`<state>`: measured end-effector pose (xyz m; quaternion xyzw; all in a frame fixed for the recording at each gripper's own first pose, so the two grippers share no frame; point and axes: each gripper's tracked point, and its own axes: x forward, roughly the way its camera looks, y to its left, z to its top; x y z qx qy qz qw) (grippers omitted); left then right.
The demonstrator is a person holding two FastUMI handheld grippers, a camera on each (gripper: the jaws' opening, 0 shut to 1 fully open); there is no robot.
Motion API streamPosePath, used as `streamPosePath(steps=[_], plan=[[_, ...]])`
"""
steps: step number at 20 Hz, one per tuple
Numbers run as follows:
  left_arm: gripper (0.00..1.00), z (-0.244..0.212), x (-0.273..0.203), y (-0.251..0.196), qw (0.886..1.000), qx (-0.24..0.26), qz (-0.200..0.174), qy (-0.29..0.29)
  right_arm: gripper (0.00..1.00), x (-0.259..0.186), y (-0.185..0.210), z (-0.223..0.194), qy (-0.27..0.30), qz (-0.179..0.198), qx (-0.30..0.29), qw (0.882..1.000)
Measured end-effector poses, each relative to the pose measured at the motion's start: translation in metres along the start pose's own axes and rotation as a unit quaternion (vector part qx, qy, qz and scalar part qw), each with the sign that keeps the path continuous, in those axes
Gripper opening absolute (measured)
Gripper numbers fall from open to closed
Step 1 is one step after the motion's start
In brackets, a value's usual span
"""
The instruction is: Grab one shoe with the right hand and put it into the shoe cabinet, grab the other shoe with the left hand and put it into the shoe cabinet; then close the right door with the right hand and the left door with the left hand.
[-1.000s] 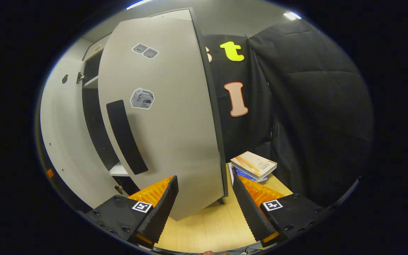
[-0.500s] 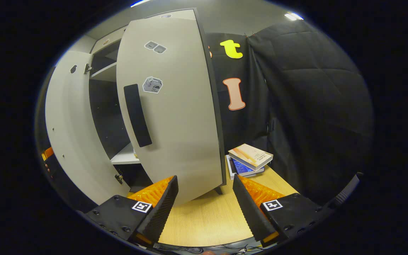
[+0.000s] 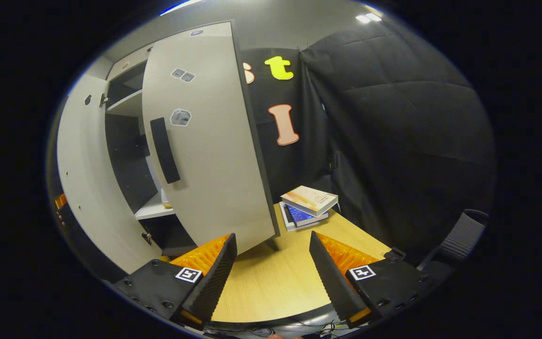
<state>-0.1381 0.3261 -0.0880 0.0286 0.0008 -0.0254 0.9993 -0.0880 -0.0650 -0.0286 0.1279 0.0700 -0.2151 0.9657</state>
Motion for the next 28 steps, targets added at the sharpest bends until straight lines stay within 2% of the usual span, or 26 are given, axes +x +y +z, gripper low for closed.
streamPosePath(steps=[4,8,15,23,25,28], plan=[[0.9,0.003,0.003,-0.032,1.0,0.018,-0.018,0.0,0.98,-0.007,-0.013,0.005,-0.009,-0.02,-0.016,1.0],[0.89,0.002,0.009,-0.072,0.999,0.01,-0.034,0.005,0.98,-0.009,-0.006,0.005,-0.008,-0.01,-0.016,1.0],[0.89,0.011,0.028,-0.124,0.997,0.069,-0.029,-0.014,0.97,-0.015,-0.005,0.005,-0.01,-0.017,-0.024,1.0],[0.89,-0.006,0.081,-0.19,0.998,-0.003,-0.068,0.0,0.97,-0.031,-0.018,0.019,-0.032,-0.019,-0.028,0.999],[0.89,-0.004,0.08,-0.193,0.998,-0.002,-0.06,-0.003,0.97,-0.032,-0.016,0.024,-0.039,-0.013,-0.028,0.999],[0.89,-0.009,0.068,-0.197,0.998,-0.016,-0.069,0.002,0.97,-0.033,-0.012,0.026,-0.044,-0.005,-0.027,0.999]])
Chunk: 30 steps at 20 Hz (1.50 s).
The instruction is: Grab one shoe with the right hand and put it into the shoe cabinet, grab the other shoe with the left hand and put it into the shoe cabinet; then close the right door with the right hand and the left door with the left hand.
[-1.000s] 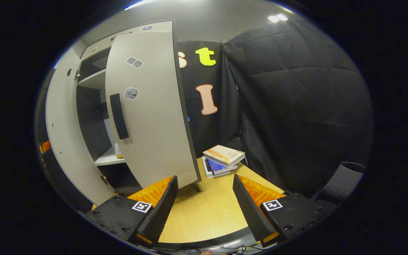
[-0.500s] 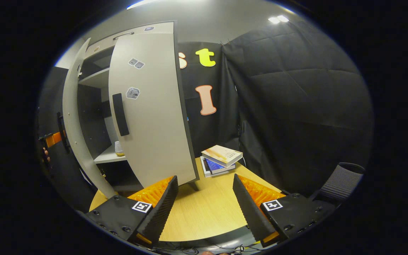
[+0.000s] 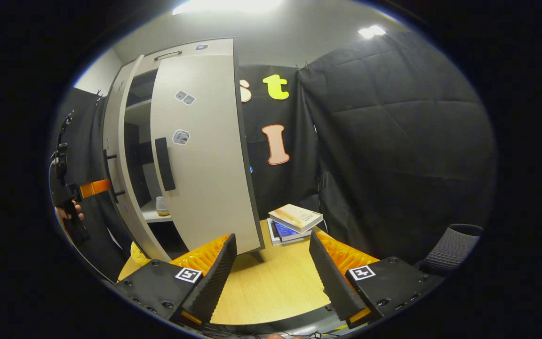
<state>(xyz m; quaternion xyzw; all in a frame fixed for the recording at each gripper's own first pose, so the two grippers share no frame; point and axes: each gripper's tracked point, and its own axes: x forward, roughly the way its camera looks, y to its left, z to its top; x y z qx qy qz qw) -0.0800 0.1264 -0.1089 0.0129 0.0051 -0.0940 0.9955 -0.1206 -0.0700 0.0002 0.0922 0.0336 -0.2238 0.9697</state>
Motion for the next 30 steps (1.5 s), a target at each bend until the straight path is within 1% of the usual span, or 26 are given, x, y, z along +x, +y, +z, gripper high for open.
streamPosePath(steps=[2,4,5,6,8,9,10,11,12,14,16,18,20,22,24,27,30], plan=[[0.9,0.0,-0.016,0.007,1.0,-0.015,0.005,-0.002,0.97,0.001,0.003,0.0,0.001,0.007,0.0,1.0],[0.9,0.002,-0.04,0.023,0.999,-0.034,0.033,-0.015,0.97,0.002,0.011,0.002,-0.001,0.022,0.007,1.0],[0.89,0.002,-0.054,0.03,0.998,-0.04,0.043,-0.022,0.97,0.004,0.017,0.006,-0.005,0.031,0.01,0.999],[0.89,0.002,-0.069,0.037,0.997,-0.04,0.054,-0.032,0.97,0.005,0.022,0.01,-0.012,0.039,0.01,0.999],[0.89,0.009,-0.09,0.05,0.996,-0.023,0.068,-0.049,0.97,0.007,0.031,0.015,-0.021,0.053,0.0,0.998],[0.89,0.011,-0.1,0.052,0.996,-0.018,0.065,-0.057,0.97,0.008,0.036,0.017,-0.025,0.059,-0.005,0.998],[0.9,0.011,-0.11,0.045,0.996,-0.024,0.049,-0.066,0.98,0.008,0.041,0.02,-0.031,0.066,-0.009,0.997],[0.9,0.01,-0.122,0.039,0.996,-0.037,0.034,-0.073,0.98,0.008,0.049,0.022,-0.037,0.073,-0.01,0.997],[0.9,0.007,-0.133,0.036,0.995,-0.047,0.027,-0.079,0.97,0.007,0.055,0.024,-0.045,0.079,-0.012,0.996],[0.9,-0.006,-0.156,0.041,0.994,-0.053,0.035,-0.085,0.97,0.003,0.066,0.019,-0.051,0.088,-0.019,0.995],[0.89,-0.027,-0.174,0.044,0.995,-0.039,0.05,-0.074,0.97,-0.001,0.074,0.006,-0.046,0.094,-0.031,0.994],[0.89,-0.055,-0.184,0.044,0.997,-0.023,0.064,-0.047,0.97,-0.006,0.082,-0.009,-0.031,0.103,-0.041,0.993],[0.89,-0.082,-0.189,0.035,0.998,-0.031,0.054,-0.019,0.97,-0.008,0.088,-0.021,-0.017,0.112,-0.046,0.992],[0.9,-0.109,-0.195,0.026,0.997,-0.06,0.043,0.005,0.97,-0.011,0.096,-0.033,0.0,0.122,-0.05,0.991],[0.89,-0.129,-0.196,0.018,0.996,-0.073,0.035,0.027,0.97,-0.013,0.103,-0.039,0.008,0.129,-0.055,0.99],[0.89,-0.139,-0.191,0.016,0.996,-0.077,0.038,0.04,0.98,-0.016,0.107,-0.04,0.008,0.133,-0.061,0.989],[0.89,-0.136,-0.186,0.018,0.996,-0.078,0.033,0.037,0.97,-0.018,0.105,-0.039,0.005,0.127,-0.063,0.99]])
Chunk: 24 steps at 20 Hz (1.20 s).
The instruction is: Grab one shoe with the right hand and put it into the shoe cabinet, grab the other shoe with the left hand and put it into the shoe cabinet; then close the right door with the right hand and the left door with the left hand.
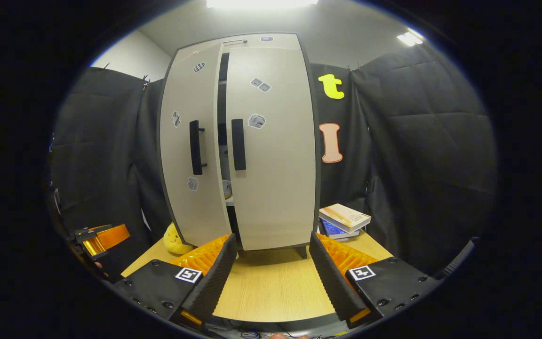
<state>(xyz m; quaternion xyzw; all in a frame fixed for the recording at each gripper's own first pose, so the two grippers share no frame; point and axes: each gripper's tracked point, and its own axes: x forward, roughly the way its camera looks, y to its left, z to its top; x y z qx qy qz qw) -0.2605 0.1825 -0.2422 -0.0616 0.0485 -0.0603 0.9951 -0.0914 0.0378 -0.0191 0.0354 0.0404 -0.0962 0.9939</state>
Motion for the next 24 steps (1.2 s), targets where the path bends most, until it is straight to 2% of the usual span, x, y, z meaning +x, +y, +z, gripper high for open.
streamPosePath(steps=[11,24], plan=[[0.89,-0.014,0.002,0.029,0.999,0.002,0.034,0.007,0.97,-0.004,-0.005,-0.007,0.008,-0.011,-0.002,1.0],[0.89,-0.04,0.011,0.039,0.997,0.043,0.069,-0.013,0.98,0.011,-0.019,-0.004,0.045,-0.024,-0.03,0.998]])
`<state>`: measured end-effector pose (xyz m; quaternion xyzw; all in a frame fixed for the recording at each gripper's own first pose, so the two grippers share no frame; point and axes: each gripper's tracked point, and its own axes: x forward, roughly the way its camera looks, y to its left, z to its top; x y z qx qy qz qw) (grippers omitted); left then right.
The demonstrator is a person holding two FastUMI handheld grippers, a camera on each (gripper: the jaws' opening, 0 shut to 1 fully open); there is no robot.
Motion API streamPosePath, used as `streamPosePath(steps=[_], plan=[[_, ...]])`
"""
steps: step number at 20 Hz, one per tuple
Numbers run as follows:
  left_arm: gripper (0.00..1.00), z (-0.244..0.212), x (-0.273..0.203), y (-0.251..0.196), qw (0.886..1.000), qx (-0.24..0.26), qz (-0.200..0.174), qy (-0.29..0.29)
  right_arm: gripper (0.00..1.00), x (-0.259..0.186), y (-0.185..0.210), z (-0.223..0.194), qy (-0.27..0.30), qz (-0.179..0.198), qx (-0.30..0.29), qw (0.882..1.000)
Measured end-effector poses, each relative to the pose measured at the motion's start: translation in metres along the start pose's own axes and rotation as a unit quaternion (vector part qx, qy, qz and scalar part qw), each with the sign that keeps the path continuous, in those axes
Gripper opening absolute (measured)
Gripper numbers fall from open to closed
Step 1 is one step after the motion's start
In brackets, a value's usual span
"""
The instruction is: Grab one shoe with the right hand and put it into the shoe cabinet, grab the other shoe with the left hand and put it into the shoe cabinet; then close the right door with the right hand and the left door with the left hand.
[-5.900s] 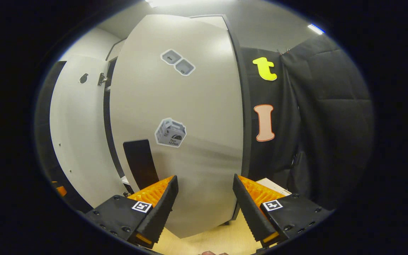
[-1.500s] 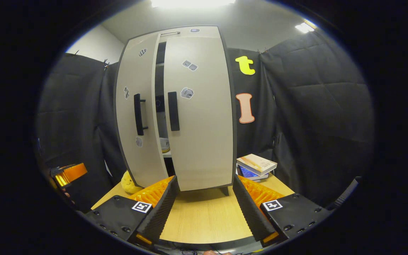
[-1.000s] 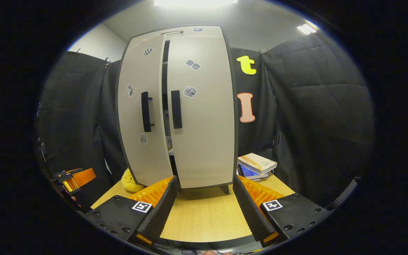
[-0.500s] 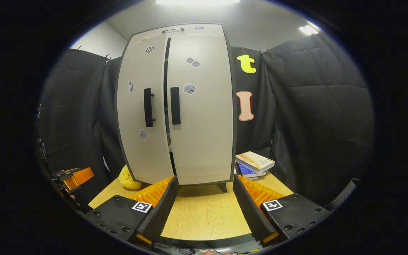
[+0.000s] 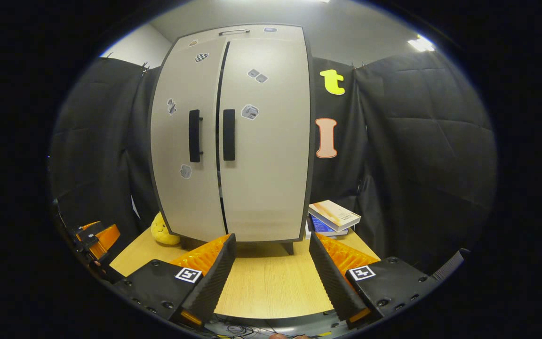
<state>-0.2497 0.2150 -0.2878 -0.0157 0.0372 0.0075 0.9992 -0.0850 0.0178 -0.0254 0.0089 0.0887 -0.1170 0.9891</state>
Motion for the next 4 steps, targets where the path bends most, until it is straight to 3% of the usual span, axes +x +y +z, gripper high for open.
streamPosePath(steps=[4], plan=[[0.9,-0.017,0.003,-0.009,1.0,-0.001,-0.009,0.024,0.98,0.021,-0.002,0.0,0.009,0.005,0.021,1.0]])
